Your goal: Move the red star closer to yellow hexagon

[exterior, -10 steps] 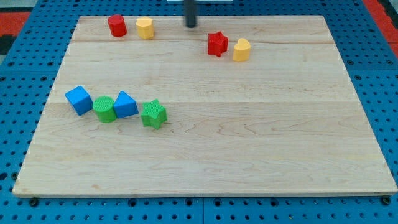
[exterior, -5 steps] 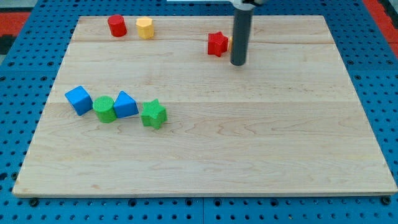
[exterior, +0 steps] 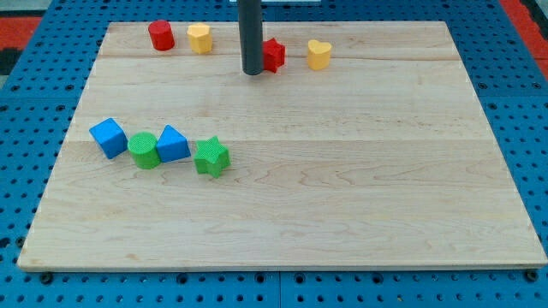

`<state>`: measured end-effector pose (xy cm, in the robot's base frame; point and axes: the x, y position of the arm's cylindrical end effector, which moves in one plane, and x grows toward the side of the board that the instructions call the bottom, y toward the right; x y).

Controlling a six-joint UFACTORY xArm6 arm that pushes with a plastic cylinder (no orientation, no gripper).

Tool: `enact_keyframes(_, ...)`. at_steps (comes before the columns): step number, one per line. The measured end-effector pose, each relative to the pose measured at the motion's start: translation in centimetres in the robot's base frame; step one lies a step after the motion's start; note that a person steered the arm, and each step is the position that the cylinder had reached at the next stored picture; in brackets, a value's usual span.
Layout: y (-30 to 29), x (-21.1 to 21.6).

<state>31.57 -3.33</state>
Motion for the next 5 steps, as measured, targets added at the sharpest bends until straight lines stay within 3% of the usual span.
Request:
enact_keyframes(1,3.8,2.0)
enact_keyframes(2,9.1,-1.1)
enact_keyframes(4,-3.5,-6.8)
enact_keyframes(5,1.1,-8.5)
